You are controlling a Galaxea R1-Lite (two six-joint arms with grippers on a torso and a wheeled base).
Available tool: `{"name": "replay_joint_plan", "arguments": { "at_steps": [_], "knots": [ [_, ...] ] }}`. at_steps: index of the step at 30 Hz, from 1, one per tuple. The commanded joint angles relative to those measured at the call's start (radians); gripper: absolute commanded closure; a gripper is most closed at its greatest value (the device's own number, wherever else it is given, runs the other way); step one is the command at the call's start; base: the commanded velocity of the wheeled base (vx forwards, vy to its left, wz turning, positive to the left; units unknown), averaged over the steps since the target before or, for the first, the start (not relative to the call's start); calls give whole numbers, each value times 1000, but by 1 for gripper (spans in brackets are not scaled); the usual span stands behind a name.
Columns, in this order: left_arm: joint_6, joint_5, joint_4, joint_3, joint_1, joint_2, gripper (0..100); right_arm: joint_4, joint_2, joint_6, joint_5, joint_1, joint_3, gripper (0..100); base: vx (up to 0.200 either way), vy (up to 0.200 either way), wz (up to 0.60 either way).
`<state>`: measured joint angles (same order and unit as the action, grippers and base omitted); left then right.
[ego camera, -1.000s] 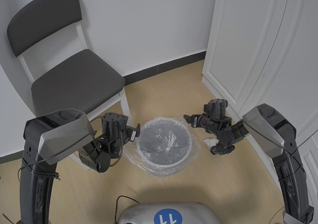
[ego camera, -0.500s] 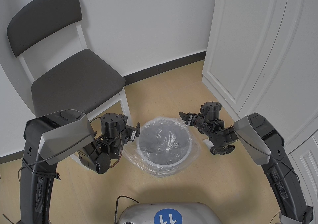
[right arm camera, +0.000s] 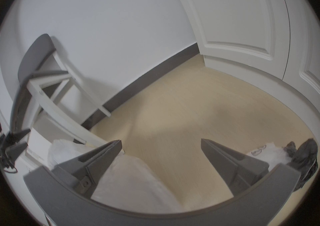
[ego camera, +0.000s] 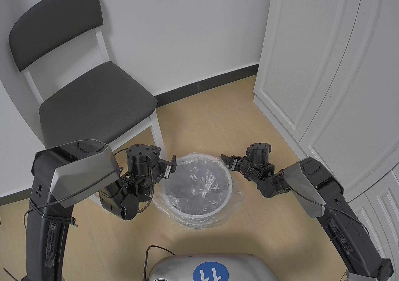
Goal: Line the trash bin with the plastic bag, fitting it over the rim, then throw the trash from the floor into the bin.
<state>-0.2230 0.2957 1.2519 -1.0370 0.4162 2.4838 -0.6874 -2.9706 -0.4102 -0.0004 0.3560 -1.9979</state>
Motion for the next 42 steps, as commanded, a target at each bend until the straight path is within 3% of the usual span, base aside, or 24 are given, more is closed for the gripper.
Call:
{"name": "replay_joint_plan", "arguments": {
  "at_steps": [1,9,14,19,25,28,42],
  "knots": [
    [-1,0,0,-8,3,10,0,-9,-14,-4,2,-2,-2,0,0,0,0],
    [-3,0,-5,-24,-4,18,0,-21,44,-9,-18,-5,-2,0,0,0,0],
    [-3,0,-14,32,-19,6,0,-21,136,-4,-82,8,24,0,0,0,0],
    [-3,0,-20,121,-39,-11,0,-52,311,33,-128,93,264,0,0,0,0],
    [-3,0,-34,157,-57,-13,0,-199,413,146,-124,115,475,0,0,0,0],
    [4,0,-95,161,-59,-6,0,-228,412,174,-122,113,499,0,0,0,0],
    [25,0,-203,38,-111,92,0,-222,395,189,-116,98,498,0,0,0,0]
  ]
}}
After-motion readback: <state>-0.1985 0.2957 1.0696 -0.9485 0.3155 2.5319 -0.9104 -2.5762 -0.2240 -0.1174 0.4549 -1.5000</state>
